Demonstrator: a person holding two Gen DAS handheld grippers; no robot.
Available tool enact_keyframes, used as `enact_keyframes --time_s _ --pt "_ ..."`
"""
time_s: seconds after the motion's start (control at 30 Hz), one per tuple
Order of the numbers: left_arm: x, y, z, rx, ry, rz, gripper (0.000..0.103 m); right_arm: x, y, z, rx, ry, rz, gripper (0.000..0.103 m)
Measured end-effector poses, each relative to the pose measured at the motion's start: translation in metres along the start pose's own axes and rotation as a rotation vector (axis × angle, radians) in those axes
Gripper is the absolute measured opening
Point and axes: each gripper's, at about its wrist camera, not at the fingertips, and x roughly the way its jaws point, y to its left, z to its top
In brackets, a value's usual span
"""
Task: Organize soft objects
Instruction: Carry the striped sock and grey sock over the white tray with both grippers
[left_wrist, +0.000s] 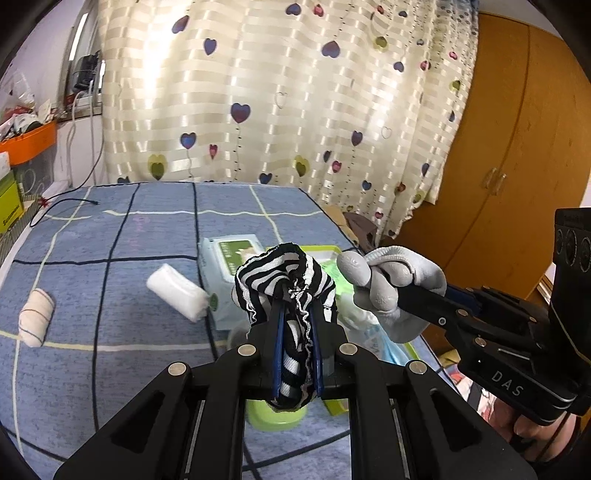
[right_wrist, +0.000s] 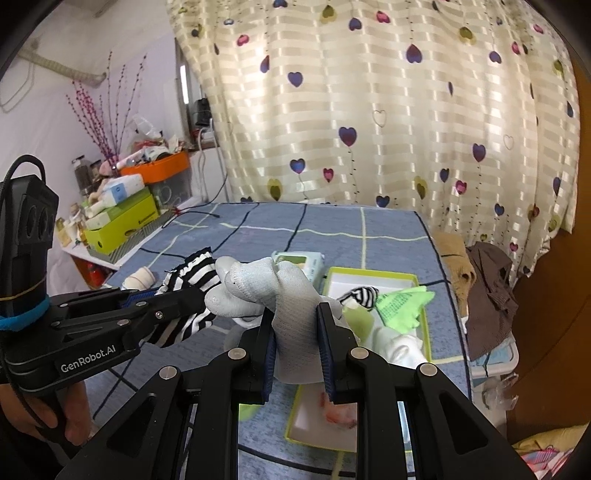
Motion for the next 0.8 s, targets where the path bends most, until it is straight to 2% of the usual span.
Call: enact_keyframes --time_s 0.47,0.8 --pt "0.023 -0.042 -0.005 0.053 0.051 -0.066 0.013 -0.016 -0.041 -0.016 0.058 0.007 -0.057 0.02" --pt "0.047 -0.058 -0.014 0.073 0.112 -0.105 0.013 -0.013 -0.07 -0.033 0.096 0.046 -0.092 0.02"
